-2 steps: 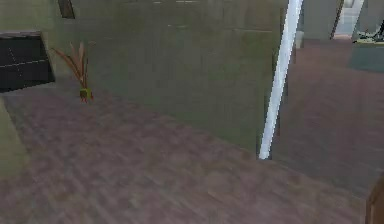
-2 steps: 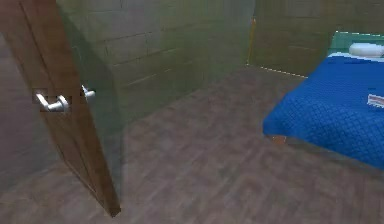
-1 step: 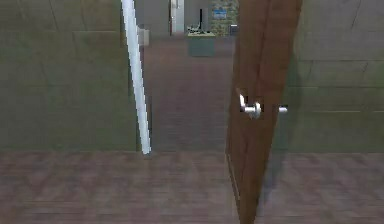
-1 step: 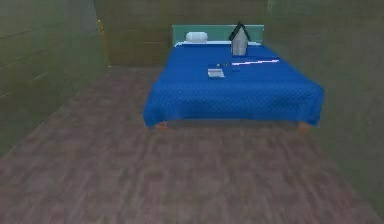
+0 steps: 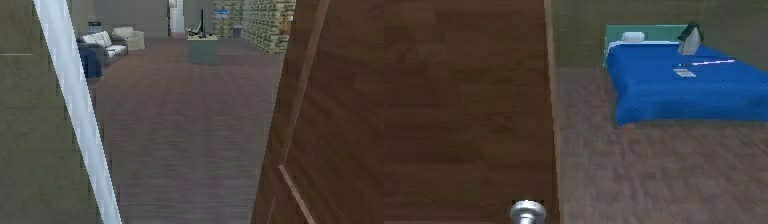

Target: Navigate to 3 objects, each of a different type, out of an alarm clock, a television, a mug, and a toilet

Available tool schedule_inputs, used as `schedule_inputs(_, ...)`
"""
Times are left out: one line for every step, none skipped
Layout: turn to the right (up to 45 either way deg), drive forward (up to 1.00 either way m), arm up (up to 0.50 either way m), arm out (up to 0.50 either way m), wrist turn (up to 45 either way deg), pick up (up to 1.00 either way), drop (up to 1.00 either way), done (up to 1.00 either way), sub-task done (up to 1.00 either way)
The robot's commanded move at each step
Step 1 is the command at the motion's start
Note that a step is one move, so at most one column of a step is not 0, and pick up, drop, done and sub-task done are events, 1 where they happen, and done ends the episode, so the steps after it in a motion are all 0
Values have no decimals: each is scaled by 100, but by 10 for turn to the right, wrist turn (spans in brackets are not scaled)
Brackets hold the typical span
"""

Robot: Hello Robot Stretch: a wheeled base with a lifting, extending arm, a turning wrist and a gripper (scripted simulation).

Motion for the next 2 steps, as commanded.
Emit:
schedule_inputs(0, 95, 0, 0, 0, 0, 0, 0, 0)
schedule_inputs(-30, 0, 0, 0, 0, 0, 0, 0, 0)
